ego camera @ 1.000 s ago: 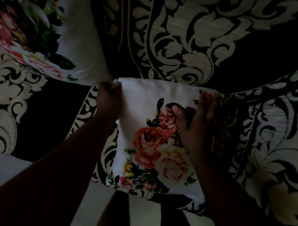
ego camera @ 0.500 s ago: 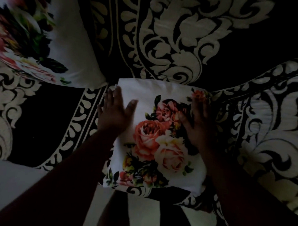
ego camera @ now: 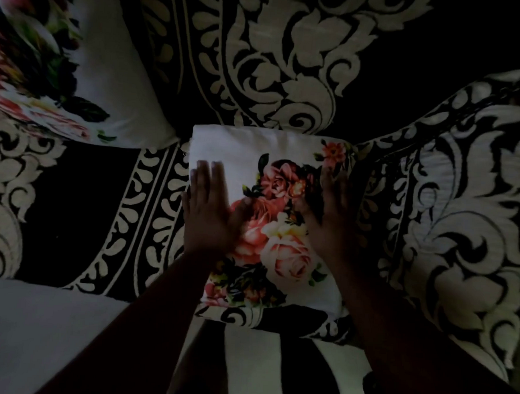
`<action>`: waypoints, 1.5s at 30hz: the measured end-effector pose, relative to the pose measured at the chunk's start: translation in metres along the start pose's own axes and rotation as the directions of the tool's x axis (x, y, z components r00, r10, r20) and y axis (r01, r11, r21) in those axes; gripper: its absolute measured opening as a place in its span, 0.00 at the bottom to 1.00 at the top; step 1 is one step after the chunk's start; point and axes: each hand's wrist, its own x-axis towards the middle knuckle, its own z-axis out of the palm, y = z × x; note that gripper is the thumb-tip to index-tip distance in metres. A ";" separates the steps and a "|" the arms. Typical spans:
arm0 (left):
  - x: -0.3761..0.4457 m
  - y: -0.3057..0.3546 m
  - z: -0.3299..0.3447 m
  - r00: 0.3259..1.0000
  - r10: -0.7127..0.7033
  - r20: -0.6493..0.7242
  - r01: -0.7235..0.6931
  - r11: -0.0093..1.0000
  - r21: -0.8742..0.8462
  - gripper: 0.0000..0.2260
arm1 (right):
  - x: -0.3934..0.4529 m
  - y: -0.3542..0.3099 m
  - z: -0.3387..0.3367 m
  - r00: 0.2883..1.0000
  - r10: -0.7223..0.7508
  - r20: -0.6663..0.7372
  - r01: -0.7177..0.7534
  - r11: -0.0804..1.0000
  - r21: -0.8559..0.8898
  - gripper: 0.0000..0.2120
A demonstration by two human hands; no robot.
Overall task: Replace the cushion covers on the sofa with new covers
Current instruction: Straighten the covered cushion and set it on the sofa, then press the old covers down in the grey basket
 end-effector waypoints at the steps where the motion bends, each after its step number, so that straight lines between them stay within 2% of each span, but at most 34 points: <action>1: 0.002 -0.001 -0.001 0.999 -0.047 -0.013 0.047 0.998 -0.031 0.40 | 0.002 0.004 -0.001 0.995 0.095 0.010 -0.096 0.991 0.093 0.42; 4: 0.004 0.005 -0.009 0.973 -0.229 0.019 0.225 0.936 -0.272 0.46 | 0.008 0.006 -0.010 0.941 0.332 0.066 -0.333 0.873 0.355 0.53; 7: 0.003 0.021 -0.020 0.954 -0.297 0.039 0.280 0.838 -0.469 0.50 | 0.003 0.002 -0.025 0.906 0.397 0.149 -0.420 0.798 0.432 0.54; 10: 0.004 0.042 -0.039 0.971 -0.228 -0.071 0.162 0.849 -0.503 0.52 | -0.014 -0.007 -0.043 0.934 0.353 0.047 -0.318 0.768 0.555 0.56; 14: 0.015 0.075 -0.076 0.983 -0.020 -0.185 -0.079 0.853 -0.515 0.53 | -0.030 -0.028 -0.084 0.946 0.298 -0.127 -0.121 0.689 0.715 0.53; 18: 0.048 0.097 -0.099 0.967 0.122 -0.222 -0.227 0.805 -0.548 0.51 | -0.007 -0.041 -0.110 0.940 0.263 -0.216 -0.011 0.659 0.752 0.59; 20: 0.069 0.103 -0.102 0.963 0.154 -0.222 -0.255 0.791 -0.556 0.49 | 0.016 -0.044 -0.115 0.937 0.249 -0.244 0.021 0.658 0.753 0.58; 25: 0.116 0.112 -0.091 0.982 0.109 -0.153 -0.172 0.848 -0.501 0.50 | 0.065 -0.038 -0.115 0.921 0.260 -0.290 0.005 0.736 0.677 0.56; 30: 0.116 0.113 -0.079 0.986 0.058 -0.159 -0.114 0.922 -0.370 0.49 | 0.086 -0.025 -0.116 0.925 0.265 -0.272 -0.040 0.780 0.624 0.58; 35: 0.109 0.121 -0.087 0.999 -0.027 -0.026 0.017 0.948 -0.317 0.51 | 0.080 -0.022 -0.117 0.942 0.279 -0.187 -0.133 0.820 0.556 0.62; 37: 0.102 0.124 -0.096 1.000 -0.028 -0.008 0.025 0.956 -0.293 0.52 | 0.069 -0.027 -0.121 0.942 0.279 -0.186 -0.129 0.813 0.568 0.61; 41: 0.067 0.130 -0.121 0.998 -0.062 0.008 0.061 0.938 -0.342 0.48 | 0.027 -0.047 -0.133 0.932 0.316 -0.178 -0.150 0.783 0.604 0.49; 45: 0.006 0.149 -0.153 0.993 -0.038 0.114 0.070 0.954 -0.292 0.44 | -0.036 -0.053 -0.147 0.908 0.410 -0.083 -0.243 0.679 0.693 0.53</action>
